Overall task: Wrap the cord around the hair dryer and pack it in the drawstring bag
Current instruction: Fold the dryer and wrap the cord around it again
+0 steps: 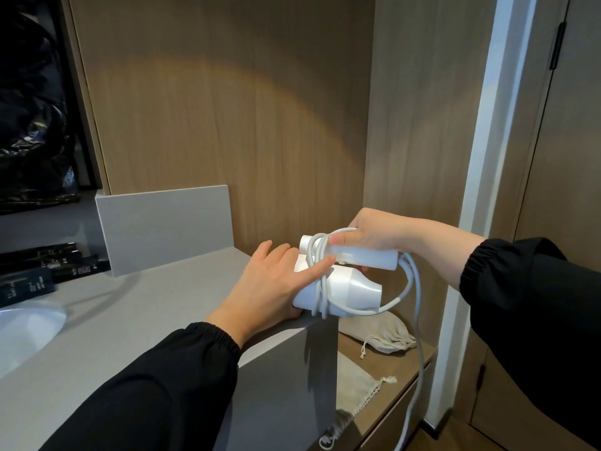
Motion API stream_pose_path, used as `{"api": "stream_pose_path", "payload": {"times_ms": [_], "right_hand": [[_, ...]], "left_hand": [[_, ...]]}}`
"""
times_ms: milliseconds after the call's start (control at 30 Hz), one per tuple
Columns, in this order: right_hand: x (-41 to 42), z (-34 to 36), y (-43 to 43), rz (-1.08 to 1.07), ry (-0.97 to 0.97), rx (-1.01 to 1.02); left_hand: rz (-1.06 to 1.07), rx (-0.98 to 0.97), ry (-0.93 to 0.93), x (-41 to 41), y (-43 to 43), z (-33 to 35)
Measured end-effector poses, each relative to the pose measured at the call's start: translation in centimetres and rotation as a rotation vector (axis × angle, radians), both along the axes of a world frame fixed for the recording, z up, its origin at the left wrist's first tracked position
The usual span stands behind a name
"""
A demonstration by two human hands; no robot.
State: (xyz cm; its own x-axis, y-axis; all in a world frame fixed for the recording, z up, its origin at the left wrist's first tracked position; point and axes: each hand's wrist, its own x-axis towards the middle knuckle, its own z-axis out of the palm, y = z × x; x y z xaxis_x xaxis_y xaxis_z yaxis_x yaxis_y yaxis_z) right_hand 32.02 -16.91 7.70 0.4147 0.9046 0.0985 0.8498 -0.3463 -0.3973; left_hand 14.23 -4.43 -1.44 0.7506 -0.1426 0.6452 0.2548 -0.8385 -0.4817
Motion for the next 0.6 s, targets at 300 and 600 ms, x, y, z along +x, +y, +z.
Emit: {"api": "stream_pose_path", "payload": {"times_ms": [300, 600], "right_hand": [[2.9, 0.8, -1.7, 0.175, 0.412, -0.065], [3.8, 0.4, -1.5, 0.061, 0.225, -0.03]], "left_hand": [[-0.098, -0.105, 0.073, 0.2, 0.5, 0.2], [-0.153, -0.118, 0.08, -0.6, 0.5, 0.4]]}}
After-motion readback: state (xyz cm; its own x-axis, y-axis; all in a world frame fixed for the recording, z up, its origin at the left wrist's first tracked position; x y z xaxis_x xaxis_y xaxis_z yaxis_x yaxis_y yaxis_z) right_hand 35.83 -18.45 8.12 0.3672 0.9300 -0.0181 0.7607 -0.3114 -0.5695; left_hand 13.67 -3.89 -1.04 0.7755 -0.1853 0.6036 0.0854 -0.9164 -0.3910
